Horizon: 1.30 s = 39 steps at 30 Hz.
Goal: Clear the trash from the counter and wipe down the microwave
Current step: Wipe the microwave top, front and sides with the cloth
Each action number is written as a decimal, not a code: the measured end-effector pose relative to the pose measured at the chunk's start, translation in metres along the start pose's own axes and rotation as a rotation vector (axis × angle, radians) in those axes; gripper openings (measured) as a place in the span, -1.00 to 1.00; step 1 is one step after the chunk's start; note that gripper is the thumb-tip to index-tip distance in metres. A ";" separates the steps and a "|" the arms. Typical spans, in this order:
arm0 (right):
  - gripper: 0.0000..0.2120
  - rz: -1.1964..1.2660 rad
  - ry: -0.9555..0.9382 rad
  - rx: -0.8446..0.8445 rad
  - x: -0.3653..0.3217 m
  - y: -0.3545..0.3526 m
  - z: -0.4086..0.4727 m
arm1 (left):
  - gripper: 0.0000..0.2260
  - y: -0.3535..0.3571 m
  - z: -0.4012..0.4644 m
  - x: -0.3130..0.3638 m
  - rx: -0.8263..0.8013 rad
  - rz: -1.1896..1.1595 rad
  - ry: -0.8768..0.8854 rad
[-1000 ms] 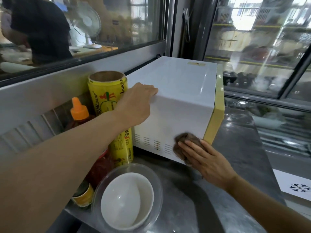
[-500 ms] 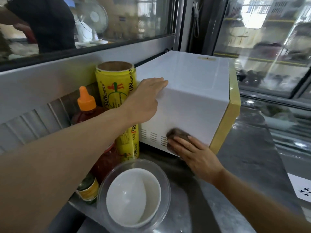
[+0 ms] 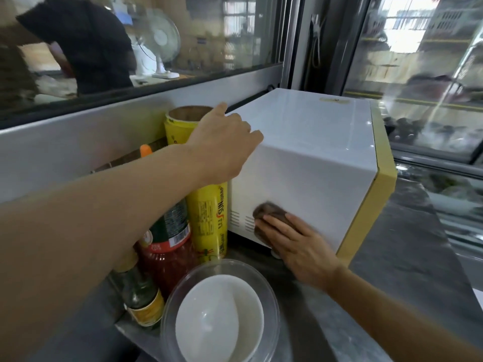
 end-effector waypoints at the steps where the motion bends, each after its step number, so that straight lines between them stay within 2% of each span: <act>1: -0.48 -0.021 -0.006 0.013 0.002 -0.003 0.001 | -0.67 -0.001 0.000 -0.005 -0.012 -0.004 -0.002; 3: -0.46 -0.053 -0.007 0.078 0.013 -0.015 0.006 | -0.67 -0.002 0.002 -0.015 -0.039 -0.037 -0.016; 6: -0.49 -0.083 0.127 0.209 0.046 -0.050 0.026 | -0.68 -0.001 0.009 -0.026 -0.062 -0.083 -0.026; 9: -0.50 -0.115 0.187 0.259 0.054 -0.060 0.044 | -0.69 0.005 0.013 -0.029 -0.077 -0.110 0.005; 15: -0.53 -0.088 -0.026 0.092 0.005 -0.014 0.044 | -0.67 0.010 0.013 -0.032 -0.064 -0.181 -0.024; 21: -0.54 -0.115 0.088 0.266 0.051 -0.057 0.067 | -0.70 0.004 0.019 -0.032 -0.074 -0.153 -0.015; 25: -0.49 -0.105 0.105 0.263 0.034 -0.037 0.074 | -0.71 0.006 0.018 -0.034 -0.049 -0.192 -0.039; 32: -0.52 -0.048 -0.126 -0.006 -0.028 0.033 0.056 | -0.71 0.009 0.018 -0.035 -0.054 -0.246 -0.094; 34: -0.62 -0.078 -0.156 0.018 -0.024 0.026 0.055 | -0.70 0.009 0.018 -0.035 -0.052 -0.264 -0.092; 39: -0.51 -0.033 0.052 0.204 0.009 -0.007 0.063 | -0.71 0.008 0.015 -0.035 -0.055 -0.260 -0.087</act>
Point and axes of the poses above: each hand's wrist, its own z-axis towards the middle knuckle, its own y-axis out of the palm, x = y × z, the point moved 5 cm from there along z, towards the middle knuckle, and after that the axes turned 10 degrees about -y, right-handed, at the moved point
